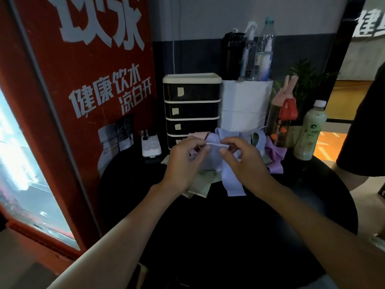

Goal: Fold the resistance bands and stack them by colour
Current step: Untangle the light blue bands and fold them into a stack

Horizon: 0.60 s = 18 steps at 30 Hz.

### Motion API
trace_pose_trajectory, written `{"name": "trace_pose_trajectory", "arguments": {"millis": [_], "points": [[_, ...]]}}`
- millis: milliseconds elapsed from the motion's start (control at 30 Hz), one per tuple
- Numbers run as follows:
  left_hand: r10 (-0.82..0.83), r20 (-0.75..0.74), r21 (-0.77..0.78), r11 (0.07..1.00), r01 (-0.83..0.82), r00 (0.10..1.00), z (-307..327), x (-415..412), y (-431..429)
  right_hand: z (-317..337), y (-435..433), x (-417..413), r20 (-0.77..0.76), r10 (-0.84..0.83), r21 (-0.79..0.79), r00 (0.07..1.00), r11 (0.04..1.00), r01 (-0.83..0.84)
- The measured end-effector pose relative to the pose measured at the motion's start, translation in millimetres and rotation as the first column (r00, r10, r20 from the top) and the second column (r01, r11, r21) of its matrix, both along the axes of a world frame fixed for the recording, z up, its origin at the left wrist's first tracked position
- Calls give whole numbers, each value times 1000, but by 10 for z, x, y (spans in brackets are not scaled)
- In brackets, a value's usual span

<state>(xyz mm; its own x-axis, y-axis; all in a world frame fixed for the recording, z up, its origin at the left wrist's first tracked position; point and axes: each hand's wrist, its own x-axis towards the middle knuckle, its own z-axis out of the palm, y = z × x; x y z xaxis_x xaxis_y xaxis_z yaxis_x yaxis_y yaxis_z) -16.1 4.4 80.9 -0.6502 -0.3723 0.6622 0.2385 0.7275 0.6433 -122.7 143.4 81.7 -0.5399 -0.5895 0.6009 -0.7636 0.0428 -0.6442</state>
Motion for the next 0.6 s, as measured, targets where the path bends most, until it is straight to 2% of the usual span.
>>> {"name": "trace_pose_trajectory", "arguments": {"millis": [133, 300, 500, 600], "points": [[-35, -81, 39, 999, 38, 996, 228, -6, -9, 214, -42, -18, -25, 10, -124, 1000, 992, -13], [-59, -102, 135, 988, 72, 993, 349, 24, 13, 423, -64, 67, -30, 29, -235, 999, 971, -35], [-111, -157, 235, 961, 146, 981, 557, 99, 85, 522, -59, 151, 103, 96, -279, 990, 958, -64], [-143, -177, 199, 964, 178, 974, 689, 154, 91, 591, -31, 239, 114, 113, -277, 987, 958, -77]]}}
